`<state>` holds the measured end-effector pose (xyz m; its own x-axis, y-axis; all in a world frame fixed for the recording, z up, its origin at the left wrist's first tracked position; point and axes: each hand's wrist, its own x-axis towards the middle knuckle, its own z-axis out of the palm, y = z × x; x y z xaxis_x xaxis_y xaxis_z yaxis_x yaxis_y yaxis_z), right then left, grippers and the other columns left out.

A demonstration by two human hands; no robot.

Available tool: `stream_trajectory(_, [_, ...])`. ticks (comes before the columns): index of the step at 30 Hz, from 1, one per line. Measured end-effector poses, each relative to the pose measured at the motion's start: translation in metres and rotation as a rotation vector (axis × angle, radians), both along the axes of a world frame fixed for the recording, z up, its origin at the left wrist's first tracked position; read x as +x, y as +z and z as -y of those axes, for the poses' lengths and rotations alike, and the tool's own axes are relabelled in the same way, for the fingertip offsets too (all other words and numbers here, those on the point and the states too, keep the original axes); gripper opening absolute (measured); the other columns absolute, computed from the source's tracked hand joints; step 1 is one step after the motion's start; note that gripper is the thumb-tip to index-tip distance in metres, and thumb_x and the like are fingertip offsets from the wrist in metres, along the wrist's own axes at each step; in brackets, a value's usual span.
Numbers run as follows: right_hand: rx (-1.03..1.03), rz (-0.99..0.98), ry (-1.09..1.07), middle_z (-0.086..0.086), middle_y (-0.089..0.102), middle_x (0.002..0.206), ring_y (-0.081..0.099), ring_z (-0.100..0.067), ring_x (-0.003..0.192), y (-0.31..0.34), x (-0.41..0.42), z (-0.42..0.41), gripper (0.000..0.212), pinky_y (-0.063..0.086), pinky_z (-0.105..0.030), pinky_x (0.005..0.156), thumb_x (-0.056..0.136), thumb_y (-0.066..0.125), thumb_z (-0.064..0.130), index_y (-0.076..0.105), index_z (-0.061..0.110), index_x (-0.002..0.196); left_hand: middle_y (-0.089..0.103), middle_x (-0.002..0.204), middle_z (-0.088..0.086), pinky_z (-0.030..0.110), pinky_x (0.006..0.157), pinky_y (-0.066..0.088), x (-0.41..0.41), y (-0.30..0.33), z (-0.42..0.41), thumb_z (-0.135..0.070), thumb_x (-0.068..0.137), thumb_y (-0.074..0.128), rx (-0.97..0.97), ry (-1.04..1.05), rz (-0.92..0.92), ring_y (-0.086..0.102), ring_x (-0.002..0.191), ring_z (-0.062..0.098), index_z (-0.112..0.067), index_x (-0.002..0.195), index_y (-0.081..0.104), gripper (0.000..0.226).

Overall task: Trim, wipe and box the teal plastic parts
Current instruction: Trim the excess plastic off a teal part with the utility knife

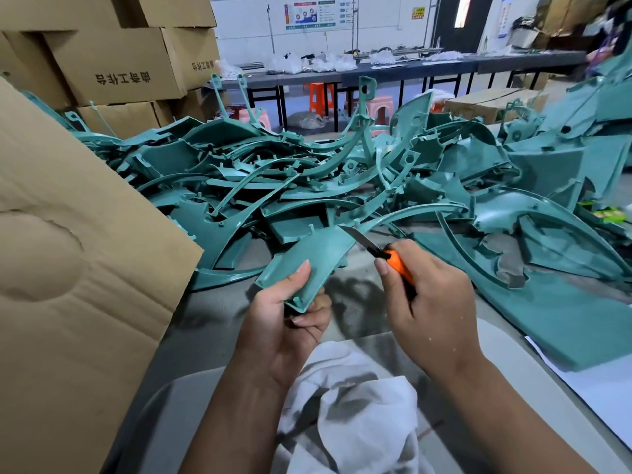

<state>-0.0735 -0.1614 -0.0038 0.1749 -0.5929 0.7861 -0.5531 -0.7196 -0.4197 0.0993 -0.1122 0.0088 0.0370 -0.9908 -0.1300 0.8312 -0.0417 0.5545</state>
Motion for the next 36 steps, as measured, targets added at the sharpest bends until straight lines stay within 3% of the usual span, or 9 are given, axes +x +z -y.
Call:
stream_trajectory(7, [0.093,0.128,-0.001,0.015,0.044,0.06,0.046,-0.009,0.05,0.0,-0.005,0.011,0.028,0.031,-0.014,0.046,0.107,0.056,0.017,0.05,0.023,0.08,0.037,0.066,-0.005,0.012,0.035,0.03,0.015,-0.001,-0.003,-0.009,0.088,0.062,-0.091,0.028,0.073,0.027,0.051,0.003,-0.012,0.104,0.053,0.019])
stream_trajectory(13, [0.256,0.255,-0.337,0.004,0.042,0.054,0.047,-0.01,0.055,-0.001,-0.044,0.039,0.041,0.03,-0.02,0.051,0.106,0.055,0.031,0.039,0.019,0.069,0.027,0.065,-0.004,0.013,0.036,0.034,0.037,0.002,-0.011,-0.012,0.069,0.089,-0.205,-0.003,0.121,0.025,0.05,0.005,-0.011,0.09,0.056,0.04])
stream_trajectory(14, [0.295,0.303,-0.365,0.0,0.046,0.056,0.047,-0.013,0.056,-0.001,-0.048,0.043,0.041,0.036,-0.029,0.054,0.105,0.053,0.036,0.042,0.016,0.071,0.024,0.066,-0.004,0.013,0.037,0.034,0.039,0.003,-0.011,-0.012,0.07,0.088,-0.218,-0.002,0.121,0.024,0.05,0.005,-0.013,0.089,0.055,0.038])
stream_trajectory(18, [0.486,0.557,-0.291,-0.008,0.064,0.07,0.058,-0.033,0.068,-0.002,-0.053,0.05,0.04,0.054,-0.057,0.07,0.1,0.048,0.048,0.059,0.015,0.082,0.031,0.071,-0.004,0.013,0.037,0.033,0.041,0.004,-0.012,-0.013,0.081,0.07,-0.23,0.088,0.176,0.017,0.055,0.008,-0.018,0.085,0.058,0.013])
stream_trajectory(21, [0.522,0.655,-0.194,-0.003,0.063,0.069,0.057,-0.025,0.065,-0.001,-0.048,0.048,0.035,0.051,-0.055,0.068,0.1,0.046,0.047,0.062,0.02,0.084,0.036,0.07,-0.005,0.014,0.037,0.033,0.04,0.004,-0.011,-0.013,0.078,0.071,-0.221,0.121,0.196,0.025,0.051,0.005,-0.018,0.084,0.057,0.016])
stream_trajectory(23, [0.52,0.648,-0.159,0.0,0.061,0.068,0.056,-0.024,0.064,-0.002,-0.044,0.047,0.037,0.048,-0.05,0.064,0.1,0.044,0.048,0.061,0.019,0.085,0.036,0.072,-0.004,0.015,0.037,0.033,0.039,0.004,-0.011,-0.013,0.076,0.072,-0.199,0.144,0.218,0.028,0.051,0.005,-0.019,0.087,0.057,0.02])
stream_trajectory(27, [0.483,0.547,-0.129,-0.006,0.062,0.075,0.058,-0.037,0.074,0.0,-0.037,0.043,0.038,0.051,-0.063,0.073,0.1,0.042,0.045,0.058,0.014,0.087,0.033,0.073,-0.004,0.016,0.038,0.033,0.038,0.003,-0.011,-0.01,0.081,0.067,-0.186,0.164,0.229,0.025,0.053,0.006,-0.021,0.087,0.056,0.016])
stream_trajectory(31, [0.475,0.458,-0.057,-0.016,0.06,0.08,0.053,-0.044,0.075,-0.001,-0.033,0.041,0.036,0.047,-0.061,0.068,0.107,0.043,0.038,0.056,0.007,0.095,0.038,0.074,-0.005,0.016,0.038,0.033,0.035,0.004,-0.011,-0.009,0.082,0.065,-0.189,0.167,0.237,0.029,0.051,0.006,-0.021,0.088,0.056,0.016])
stream_trajectory(36, [0.395,0.291,-0.108,-0.011,0.059,0.07,0.049,-0.027,0.061,-0.002,-0.031,0.038,0.032,0.042,-0.047,0.059,0.11,0.045,0.028,0.049,0.012,0.082,0.045,0.072,-0.003,0.017,0.037,0.034,0.025,0.005,-0.01,-0.009,0.082,0.064,-0.174,0.163,0.255,0.038,0.049,0.006,-0.02,0.087,0.059,0.013])
